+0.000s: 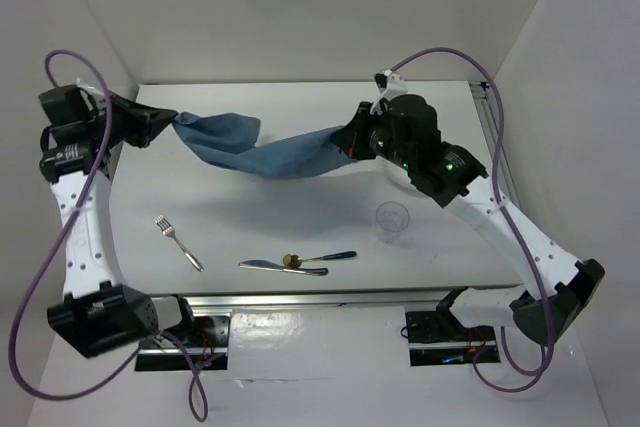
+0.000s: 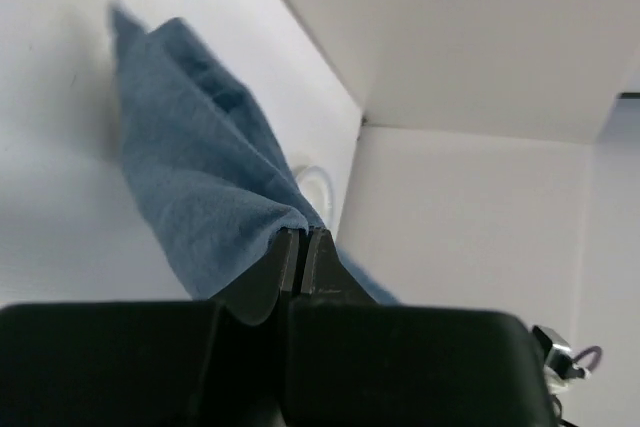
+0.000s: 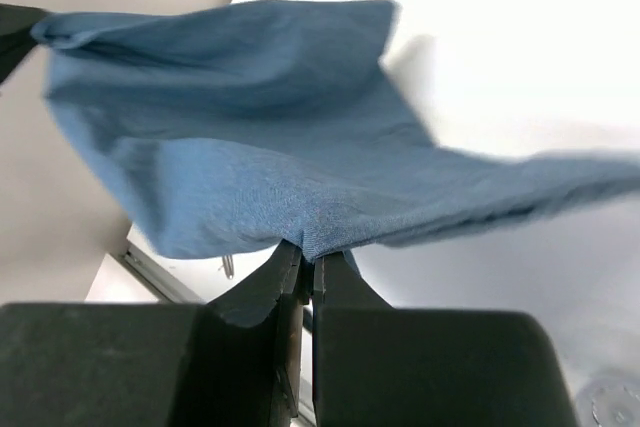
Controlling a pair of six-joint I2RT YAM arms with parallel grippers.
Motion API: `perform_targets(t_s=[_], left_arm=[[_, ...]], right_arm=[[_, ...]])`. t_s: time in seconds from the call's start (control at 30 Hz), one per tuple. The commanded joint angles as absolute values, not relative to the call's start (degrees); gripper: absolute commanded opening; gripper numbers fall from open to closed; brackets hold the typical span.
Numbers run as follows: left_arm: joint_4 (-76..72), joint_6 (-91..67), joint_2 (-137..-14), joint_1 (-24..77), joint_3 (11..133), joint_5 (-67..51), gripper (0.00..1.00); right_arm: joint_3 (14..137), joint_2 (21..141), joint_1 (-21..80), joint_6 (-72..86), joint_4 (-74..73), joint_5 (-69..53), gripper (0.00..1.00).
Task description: Set the dinner table for one person
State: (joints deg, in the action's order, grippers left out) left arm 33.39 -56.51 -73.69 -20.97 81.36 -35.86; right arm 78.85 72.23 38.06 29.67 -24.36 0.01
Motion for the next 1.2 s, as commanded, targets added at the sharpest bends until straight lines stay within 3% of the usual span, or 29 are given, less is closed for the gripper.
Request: perform_targets(t_s=[0.0, 0.17, 0.33, 0.43, 0.67, 0.87, 0.97, 1.17], left_arm=[[27.1, -66.4, -66.8, -24.9, 78.9, -41.1, 0.0], [25.8, -69.8, -65.7, -26.3, 79.6, -43.8, 0.0], [22.0, -68.8, -72.8, -25.1, 84.3, -46.2, 0.0], [22.8, -66.3, -78.7, -22.8, 89.6, -46.2, 0.0], [13.8, -66.9, -96.9, -20.4, 103.8, -52.4, 0.0], [13.7, -65.0, -109.1, -19.9, 119.3, -55.1, 0.0], [13.7, -64.4, -107.7, -20.5, 117.6, -55.1, 0.0], [8.8, -61.0, -97.7, -21.5, 92.2, -53.9, 0.0]], right_arm=[[83.2, 68.4, 38.3, 28.0, -30.6, 0.4, 0.0], [83.8, 65.2, 38.3, 29.3, -31.4, 1.6, 0.0], [86.4, 71.7, 38.3, 25.7, -28.8, 2.9, 0.0], [89.9, 77.8, 34.2, 22.3, -23.2, -0.1, 0.0], [101.1, 93.9, 14.1, 24.1, -12.4, -18.3, 0.0], [107.8, 101.6, 7.1, 28.6, -7.4, -26.2, 0.0], [104.5, 101.1, 6.5, 29.4, -6.2, -27.0, 0.0], [85.9, 94.7, 7.2, 31.2, -1.8, -28.7, 0.0]])
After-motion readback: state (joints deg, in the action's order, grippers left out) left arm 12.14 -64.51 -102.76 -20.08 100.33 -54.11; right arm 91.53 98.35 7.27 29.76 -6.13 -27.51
